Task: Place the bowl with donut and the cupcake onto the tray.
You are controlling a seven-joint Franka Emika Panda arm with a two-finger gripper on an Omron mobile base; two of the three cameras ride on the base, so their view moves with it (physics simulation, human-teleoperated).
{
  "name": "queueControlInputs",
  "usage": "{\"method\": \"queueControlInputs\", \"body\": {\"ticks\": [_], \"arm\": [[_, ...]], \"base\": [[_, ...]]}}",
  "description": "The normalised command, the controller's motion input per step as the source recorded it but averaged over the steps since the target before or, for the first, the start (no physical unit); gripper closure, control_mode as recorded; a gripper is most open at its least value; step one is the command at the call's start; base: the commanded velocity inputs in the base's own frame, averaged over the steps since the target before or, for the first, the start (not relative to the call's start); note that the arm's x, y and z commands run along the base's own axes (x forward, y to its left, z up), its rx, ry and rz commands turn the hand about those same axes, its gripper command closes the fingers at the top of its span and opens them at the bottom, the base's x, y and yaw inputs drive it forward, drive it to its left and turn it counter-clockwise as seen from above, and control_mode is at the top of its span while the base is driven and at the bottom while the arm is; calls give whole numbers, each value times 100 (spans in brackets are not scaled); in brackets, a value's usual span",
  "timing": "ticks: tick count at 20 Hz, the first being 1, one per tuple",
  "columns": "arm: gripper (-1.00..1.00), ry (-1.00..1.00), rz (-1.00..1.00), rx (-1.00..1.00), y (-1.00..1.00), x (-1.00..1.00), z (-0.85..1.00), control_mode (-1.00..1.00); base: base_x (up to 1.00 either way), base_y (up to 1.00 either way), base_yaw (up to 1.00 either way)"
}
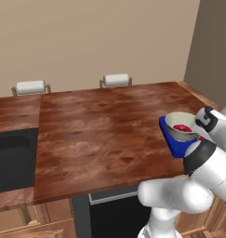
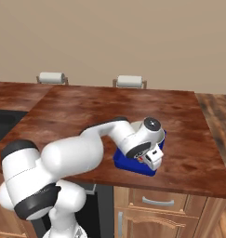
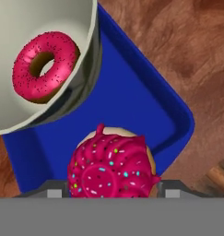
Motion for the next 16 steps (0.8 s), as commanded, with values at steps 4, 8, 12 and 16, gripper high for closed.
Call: {"method": "queueControlInputs", "body": {"ticks": [4,8,12,16], "arm": [[100,0,0,0,0,12,-1,-100],[100,0,0,0,0,20,0,-100],[-100,0,0,0,0,13,0,-100],[-100,0,0,1,0,15,0,-100]], "base": [[0,0,0],[0,0,0],[0,0,0],[0,0,0]]}}
